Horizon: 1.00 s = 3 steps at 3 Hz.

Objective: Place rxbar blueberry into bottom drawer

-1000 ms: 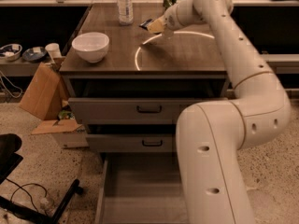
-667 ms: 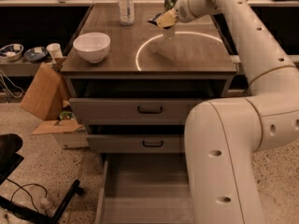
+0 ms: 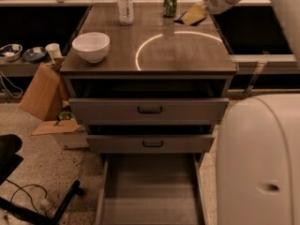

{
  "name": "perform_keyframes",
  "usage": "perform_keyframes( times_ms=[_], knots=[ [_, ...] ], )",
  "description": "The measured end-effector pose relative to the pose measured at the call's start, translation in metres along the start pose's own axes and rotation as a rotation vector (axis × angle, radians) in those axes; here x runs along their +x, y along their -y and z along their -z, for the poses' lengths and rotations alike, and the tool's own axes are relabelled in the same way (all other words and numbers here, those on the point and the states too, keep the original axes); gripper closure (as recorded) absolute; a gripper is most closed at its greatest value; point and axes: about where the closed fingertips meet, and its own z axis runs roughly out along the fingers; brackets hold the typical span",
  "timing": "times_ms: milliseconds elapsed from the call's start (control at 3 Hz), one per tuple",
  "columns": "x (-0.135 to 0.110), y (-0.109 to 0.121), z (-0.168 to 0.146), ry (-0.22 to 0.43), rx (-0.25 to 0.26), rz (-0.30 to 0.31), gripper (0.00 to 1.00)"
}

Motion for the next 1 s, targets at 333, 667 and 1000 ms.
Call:
perform_keyframes(
  times_ms=[333, 667, 1000],
  knots=[
    [0.023, -0.006, 0.066, -0.035, 0.046, -0.017, 1.00],
    [0.063, -0.026, 0.123, -0.042, 0.042, -0.093, 1.00],
    [0.106, -0.052, 0.153, 0.030, 0.001, -0.187, 1.00]
  ],
)
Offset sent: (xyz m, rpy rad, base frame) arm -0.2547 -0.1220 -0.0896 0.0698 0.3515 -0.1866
